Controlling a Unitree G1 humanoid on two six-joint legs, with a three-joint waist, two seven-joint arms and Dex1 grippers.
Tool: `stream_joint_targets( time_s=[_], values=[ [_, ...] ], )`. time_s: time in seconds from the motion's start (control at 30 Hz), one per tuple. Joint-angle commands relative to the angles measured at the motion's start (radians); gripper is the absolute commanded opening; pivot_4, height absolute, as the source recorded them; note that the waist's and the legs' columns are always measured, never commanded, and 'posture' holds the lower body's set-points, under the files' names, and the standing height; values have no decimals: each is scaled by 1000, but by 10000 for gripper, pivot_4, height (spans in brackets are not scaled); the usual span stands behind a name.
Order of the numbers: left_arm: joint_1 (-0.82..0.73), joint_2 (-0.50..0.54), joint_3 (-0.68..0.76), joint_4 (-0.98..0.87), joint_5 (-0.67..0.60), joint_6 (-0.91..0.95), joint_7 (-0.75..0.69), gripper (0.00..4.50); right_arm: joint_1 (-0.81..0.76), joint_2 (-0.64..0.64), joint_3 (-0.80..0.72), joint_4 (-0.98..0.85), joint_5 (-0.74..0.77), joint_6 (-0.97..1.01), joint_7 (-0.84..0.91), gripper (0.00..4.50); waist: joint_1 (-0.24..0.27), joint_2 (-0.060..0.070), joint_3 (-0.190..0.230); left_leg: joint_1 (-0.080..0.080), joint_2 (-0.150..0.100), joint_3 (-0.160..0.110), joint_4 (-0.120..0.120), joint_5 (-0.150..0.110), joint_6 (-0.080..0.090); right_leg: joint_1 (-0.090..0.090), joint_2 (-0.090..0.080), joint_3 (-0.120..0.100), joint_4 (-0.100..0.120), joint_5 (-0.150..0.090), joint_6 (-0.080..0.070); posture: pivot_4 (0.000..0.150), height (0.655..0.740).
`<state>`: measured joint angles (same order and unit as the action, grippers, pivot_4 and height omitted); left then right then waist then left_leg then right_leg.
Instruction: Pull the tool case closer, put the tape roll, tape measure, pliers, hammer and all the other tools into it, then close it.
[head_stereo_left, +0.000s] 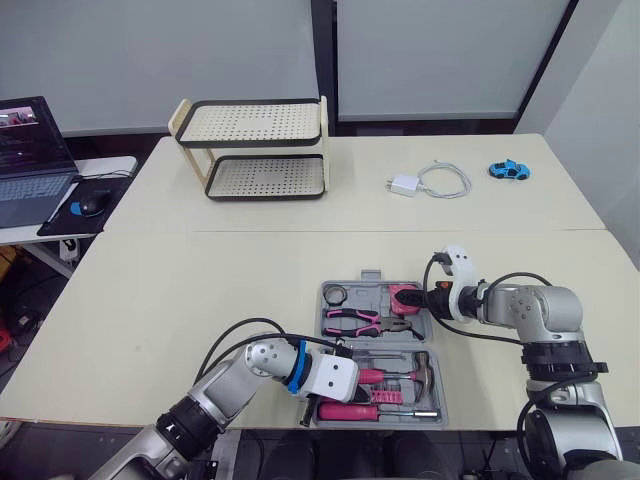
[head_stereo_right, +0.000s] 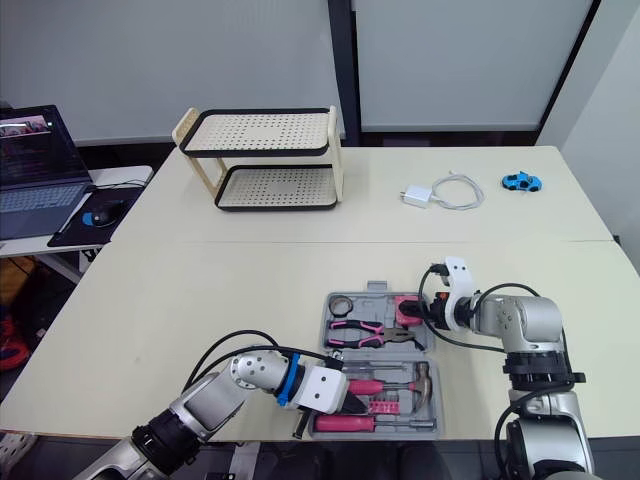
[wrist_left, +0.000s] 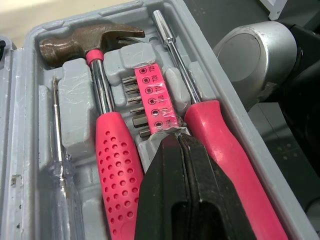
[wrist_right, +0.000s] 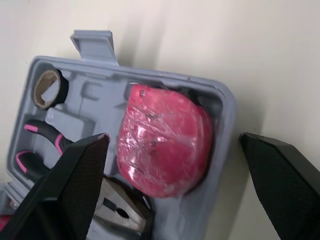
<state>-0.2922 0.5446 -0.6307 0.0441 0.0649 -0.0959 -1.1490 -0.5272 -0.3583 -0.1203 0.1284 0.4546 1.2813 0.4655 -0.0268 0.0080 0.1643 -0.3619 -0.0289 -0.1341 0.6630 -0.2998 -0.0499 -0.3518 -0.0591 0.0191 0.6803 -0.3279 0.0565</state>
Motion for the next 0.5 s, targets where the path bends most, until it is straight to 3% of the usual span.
stream_joint_targets(
  time_s=[0.03, 0.5],
  values=[
    [0, 13, -22, 154, 100, 45, 29, 0, -29, 15, 11, 65, 7, -53, 31, 44611, -2, -2, -3, 0, 0, 0, 0, 0, 0, 0, 0, 0, 0, 0, 0, 1500, 7400],
    [-22, 15, -35, 216, 101, 33, 15, 0, -10, 14, 53, 80, 45, -254, 262, 44611, -8, -1, -16, 4, 0, 1, -1, 0, 0, 2, 3, 1, 0, 0, 0, 1500, 7400]
  ],
)
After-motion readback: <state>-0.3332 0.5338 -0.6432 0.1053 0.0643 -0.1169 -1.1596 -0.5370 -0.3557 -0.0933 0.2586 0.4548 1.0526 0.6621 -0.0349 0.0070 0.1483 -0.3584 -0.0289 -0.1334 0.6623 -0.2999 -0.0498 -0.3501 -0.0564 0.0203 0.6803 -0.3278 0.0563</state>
